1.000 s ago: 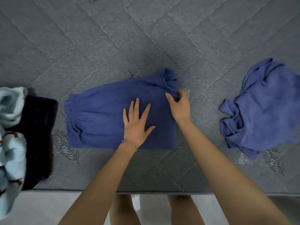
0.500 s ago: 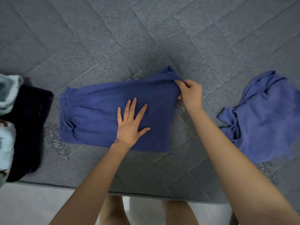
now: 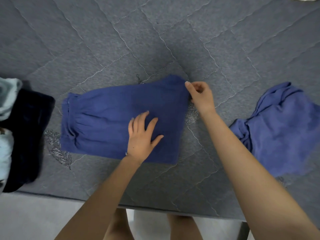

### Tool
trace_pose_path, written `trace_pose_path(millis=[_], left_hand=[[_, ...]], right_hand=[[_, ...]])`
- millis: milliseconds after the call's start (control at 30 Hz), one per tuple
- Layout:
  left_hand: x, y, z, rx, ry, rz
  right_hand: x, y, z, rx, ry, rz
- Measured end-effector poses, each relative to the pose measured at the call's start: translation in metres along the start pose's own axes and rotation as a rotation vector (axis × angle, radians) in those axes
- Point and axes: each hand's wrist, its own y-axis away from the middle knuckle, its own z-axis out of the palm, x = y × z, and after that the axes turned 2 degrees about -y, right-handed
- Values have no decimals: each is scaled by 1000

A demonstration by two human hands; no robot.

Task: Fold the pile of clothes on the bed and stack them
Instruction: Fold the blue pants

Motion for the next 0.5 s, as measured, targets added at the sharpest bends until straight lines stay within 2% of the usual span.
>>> trace_pose_path(millis=[67, 167, 267, 367, 433, 500], left_hand=[[21, 2, 0, 45, 18, 31], [54, 4, 5, -52, -51, -12], [72, 6, 14, -170, -166, -59], [78, 4, 14, -213, -191, -101], [76, 4, 9, -189, -102, -97], [66, 6, 3, -147, 104, -67]], right_hand=[[7, -1, 2, 17, 45, 50], [10, 3, 7, -41, 76, 106], [10, 7, 14, -66, 141, 19], [4, 14, 20, -56, 95, -4], [-2, 19, 24, -65, 61, -24], [-9, 26, 30, -84, 34, -56]])
